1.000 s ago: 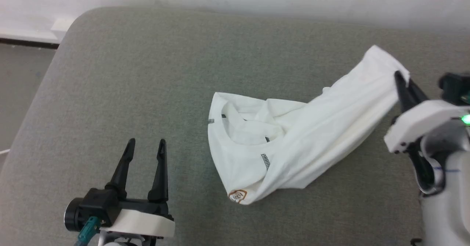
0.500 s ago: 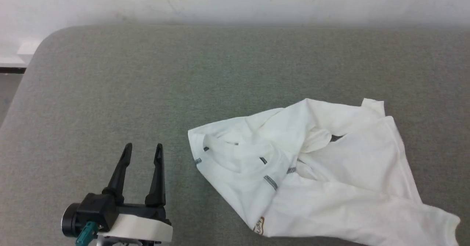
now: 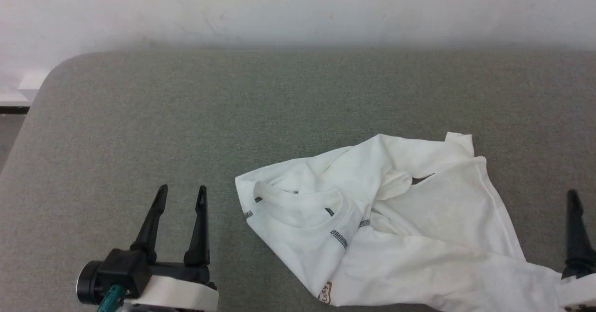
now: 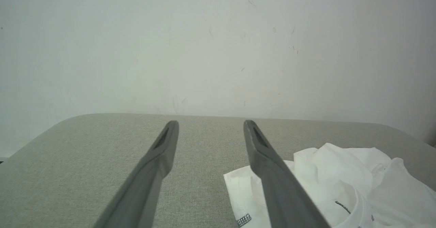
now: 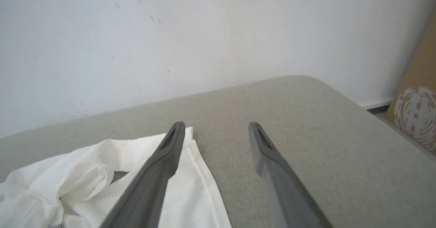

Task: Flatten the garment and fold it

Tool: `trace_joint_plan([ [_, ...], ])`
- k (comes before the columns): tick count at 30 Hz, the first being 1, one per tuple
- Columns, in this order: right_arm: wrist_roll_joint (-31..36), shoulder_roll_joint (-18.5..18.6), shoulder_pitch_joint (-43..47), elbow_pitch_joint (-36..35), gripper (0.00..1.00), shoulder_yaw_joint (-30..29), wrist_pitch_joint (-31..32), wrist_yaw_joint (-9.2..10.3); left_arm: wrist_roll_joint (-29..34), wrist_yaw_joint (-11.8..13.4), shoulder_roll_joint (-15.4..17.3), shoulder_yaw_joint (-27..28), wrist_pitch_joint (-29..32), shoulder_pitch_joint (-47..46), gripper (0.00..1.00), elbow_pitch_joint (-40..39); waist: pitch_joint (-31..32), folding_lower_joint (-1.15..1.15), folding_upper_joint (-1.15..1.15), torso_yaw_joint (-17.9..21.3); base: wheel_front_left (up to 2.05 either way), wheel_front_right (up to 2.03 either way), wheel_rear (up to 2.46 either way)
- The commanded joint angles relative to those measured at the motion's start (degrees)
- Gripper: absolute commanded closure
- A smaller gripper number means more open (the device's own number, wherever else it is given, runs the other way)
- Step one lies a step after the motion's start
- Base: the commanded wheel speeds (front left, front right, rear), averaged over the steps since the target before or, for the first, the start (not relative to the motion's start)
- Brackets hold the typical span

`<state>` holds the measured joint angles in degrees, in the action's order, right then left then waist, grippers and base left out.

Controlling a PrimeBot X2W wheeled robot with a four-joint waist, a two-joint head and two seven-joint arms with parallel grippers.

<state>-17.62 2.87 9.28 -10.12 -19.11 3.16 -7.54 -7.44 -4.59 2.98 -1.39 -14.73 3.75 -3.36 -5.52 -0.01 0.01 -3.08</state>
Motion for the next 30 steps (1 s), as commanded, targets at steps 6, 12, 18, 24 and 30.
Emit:
trace_joint_plan([
  [6, 0.16, 0.01, -0.82, 1.36, 0.0, 1.91, -14.09, 0.05, 0.3, 0.18, -0.11, 0.42, -0.27, 2.79, 0.0, -2.22, 0.51, 0.01, -0.01, -1.02, 0.0, 0.0, 0.0],
  [12, -0.13, 0.01, -1.24, 4.91, 0.0, 4.26, -17.23, 0.05, 0.45, 0.51, -0.11, 0.77, -0.27, 3.08, 0.0, -2.88, -0.66, 0.01, -0.01, -1.01, 0.0, 0.0, 0.0],
  [18, 0.6, 0.01, -2.85, 6.12, 0.0, 4.64, -17.81, 0.05, 1.63, -0.6, 0.36, -0.58, -0.27, -0.32, 0.0, -2.89, -2.17, 0.01, -0.01, -0.39, 0.0, 0.0, 0.0],
  [24, 0.5, 0.01, -3.93, 7.6, 0.0, 5.21, -17.93, 0.05, 0.53, -2.46, 1.48, -8.77, 3.23, -7.38, 0.0, 0.67, -3.43, 0.01, -0.01, 0.26, 0.0, 0.0, 0.0],
  [30, 0.12, 0.01, -4.98, 8.91, 0.0, 6.11, -17.98, 0.05, -2.41, -2.86, 3.23, -20.49, 13.24, -14.71, 0.0, 3.89, -4.91, 0.01, -0.01, 1.2, 0.0, 0.0, 0.0],
])
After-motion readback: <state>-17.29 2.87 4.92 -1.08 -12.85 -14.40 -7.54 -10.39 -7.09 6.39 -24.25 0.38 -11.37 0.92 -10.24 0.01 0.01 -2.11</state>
